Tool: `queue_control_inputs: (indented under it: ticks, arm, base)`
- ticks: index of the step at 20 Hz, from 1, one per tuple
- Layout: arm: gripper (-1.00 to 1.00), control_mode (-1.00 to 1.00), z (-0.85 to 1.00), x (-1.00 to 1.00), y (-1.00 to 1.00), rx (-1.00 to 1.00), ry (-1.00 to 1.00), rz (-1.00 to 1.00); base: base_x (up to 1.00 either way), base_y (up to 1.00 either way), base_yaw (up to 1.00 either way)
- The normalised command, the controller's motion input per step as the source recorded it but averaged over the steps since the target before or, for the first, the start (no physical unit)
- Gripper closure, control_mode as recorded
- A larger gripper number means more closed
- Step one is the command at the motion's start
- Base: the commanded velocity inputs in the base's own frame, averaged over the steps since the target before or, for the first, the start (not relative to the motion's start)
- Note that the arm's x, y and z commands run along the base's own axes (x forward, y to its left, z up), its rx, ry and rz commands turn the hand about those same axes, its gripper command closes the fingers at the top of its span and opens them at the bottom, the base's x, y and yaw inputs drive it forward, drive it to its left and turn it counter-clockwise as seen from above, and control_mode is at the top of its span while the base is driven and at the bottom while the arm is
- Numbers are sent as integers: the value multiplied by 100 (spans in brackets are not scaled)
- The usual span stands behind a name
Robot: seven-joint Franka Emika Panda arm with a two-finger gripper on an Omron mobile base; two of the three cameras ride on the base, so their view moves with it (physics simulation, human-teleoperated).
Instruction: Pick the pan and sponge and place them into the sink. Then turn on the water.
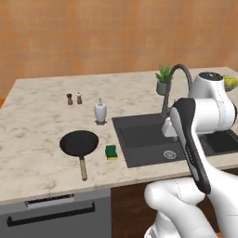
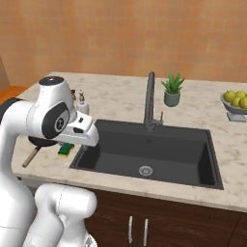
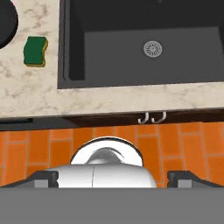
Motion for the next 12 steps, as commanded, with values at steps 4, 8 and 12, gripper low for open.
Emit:
queue_control_inputs:
  ticks: [4, 8, 12]
  arm:
    - [-100, 100, 0, 0, 0, 0, 0, 0]
    - [-100, 100, 0, 0, 0, 0, 0, 0]
    - [-100, 100, 0, 0, 0, 0, 0, 0]
  base:
    - [14, 43, 0]
    - [38, 17, 0]
    - [41, 30, 0]
